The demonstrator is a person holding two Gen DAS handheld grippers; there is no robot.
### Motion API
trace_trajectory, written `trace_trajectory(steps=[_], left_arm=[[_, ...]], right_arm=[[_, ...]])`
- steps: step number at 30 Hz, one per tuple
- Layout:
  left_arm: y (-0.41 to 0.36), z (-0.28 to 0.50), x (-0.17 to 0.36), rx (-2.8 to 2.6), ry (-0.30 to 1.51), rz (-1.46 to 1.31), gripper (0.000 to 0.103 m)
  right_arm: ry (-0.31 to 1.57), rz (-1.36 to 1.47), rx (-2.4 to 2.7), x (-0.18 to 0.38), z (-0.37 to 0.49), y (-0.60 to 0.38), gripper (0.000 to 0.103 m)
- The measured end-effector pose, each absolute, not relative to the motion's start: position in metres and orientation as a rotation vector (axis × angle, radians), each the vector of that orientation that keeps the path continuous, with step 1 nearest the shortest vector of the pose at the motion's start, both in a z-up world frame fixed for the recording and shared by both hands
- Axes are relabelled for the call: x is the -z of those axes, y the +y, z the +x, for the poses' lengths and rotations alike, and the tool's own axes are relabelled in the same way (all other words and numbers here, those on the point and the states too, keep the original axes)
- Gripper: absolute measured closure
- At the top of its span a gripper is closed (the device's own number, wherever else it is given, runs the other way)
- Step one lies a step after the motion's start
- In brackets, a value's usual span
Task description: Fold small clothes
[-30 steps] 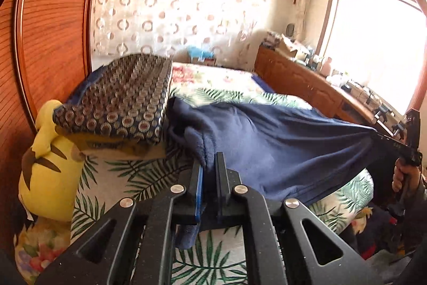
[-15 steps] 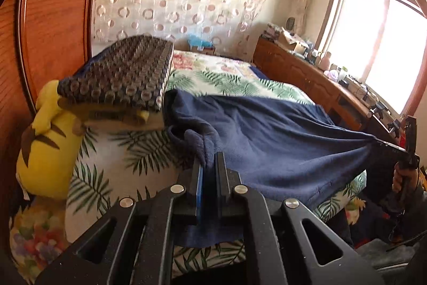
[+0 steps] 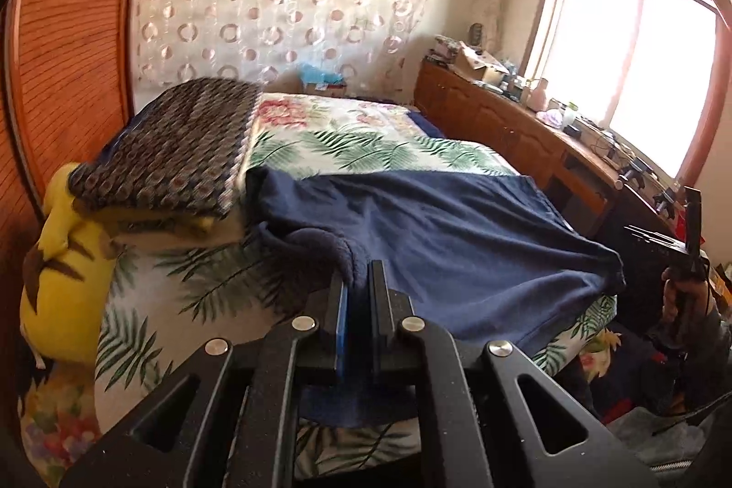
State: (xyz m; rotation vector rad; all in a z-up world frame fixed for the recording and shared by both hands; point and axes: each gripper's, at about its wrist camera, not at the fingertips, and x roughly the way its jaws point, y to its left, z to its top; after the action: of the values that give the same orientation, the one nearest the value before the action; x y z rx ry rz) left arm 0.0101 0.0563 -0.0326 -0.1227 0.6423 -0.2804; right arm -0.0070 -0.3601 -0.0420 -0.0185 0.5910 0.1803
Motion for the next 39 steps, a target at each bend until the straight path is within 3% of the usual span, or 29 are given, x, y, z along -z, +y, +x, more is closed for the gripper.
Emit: trace_trajectory(steps=[30, 32, 34, 39], left_arm=[[-0.193, 0.098, -0.073, 0.737, 0.526, 0.087, 0.094], [-0.196, 0.104, -0.065, 0.766, 0.577, 0.094, 0.088], [-0.197, 0.106, -0.059, 0.791, 0.589, 0.094, 0.058], [-0.185, 0.103, -0.044, 0.718, 0.603, 0.12, 0.032]], right_arm=[[0.568, 0.045, -0.233, 0.063, 0.001, -0.361, 0.057], [0.568, 0.048, -0.232, 0.065, -0.002, -0.362, 0.057], [0.571, 0.048, -0.229, 0.065, -0.001, -0.362, 0.057], [0.571, 0.047, -0.227, 0.062, 0.001, -0.361, 0.057]])
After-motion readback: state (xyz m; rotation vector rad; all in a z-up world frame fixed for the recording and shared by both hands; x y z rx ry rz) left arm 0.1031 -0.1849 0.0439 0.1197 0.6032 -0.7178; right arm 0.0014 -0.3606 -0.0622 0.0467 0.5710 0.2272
